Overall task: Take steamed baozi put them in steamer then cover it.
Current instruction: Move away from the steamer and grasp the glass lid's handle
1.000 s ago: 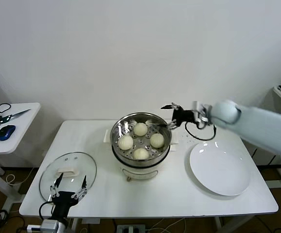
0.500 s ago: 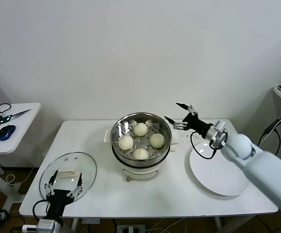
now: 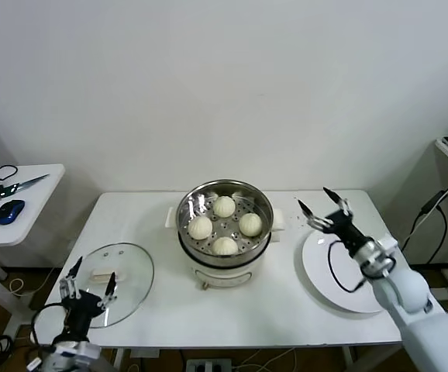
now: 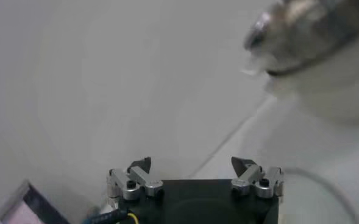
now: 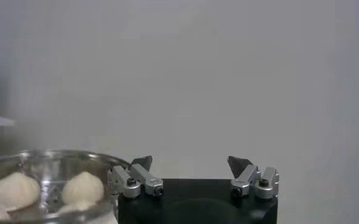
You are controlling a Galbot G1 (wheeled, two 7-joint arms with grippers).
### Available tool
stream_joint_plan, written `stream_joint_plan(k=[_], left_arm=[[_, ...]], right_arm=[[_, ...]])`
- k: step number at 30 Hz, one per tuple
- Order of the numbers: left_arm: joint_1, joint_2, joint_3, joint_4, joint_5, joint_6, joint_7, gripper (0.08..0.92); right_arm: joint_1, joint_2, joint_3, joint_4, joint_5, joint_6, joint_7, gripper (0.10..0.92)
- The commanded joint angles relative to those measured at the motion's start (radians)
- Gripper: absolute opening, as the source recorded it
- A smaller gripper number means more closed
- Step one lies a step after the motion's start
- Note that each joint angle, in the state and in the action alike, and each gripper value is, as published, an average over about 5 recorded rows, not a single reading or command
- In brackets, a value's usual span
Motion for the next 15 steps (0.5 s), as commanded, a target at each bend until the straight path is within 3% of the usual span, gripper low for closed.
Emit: stream_joint_plan(k=[1, 15], left_arm=[[-0.059, 0.040, -0.002, 0.089, 0.793, -0.003, 0.090, 0.823], [-0.267, -0.006, 0.030, 0.443, 0.877, 0.000, -0.041, 0.823]], right_arm=[[-0.244, 0.120, 0.229, 0.031, -0.089, -0.020, -0.003, 0.823], [-0.234, 0.163, 0.214, 0.005, -0.183, -0.022, -0.002, 0.823]])
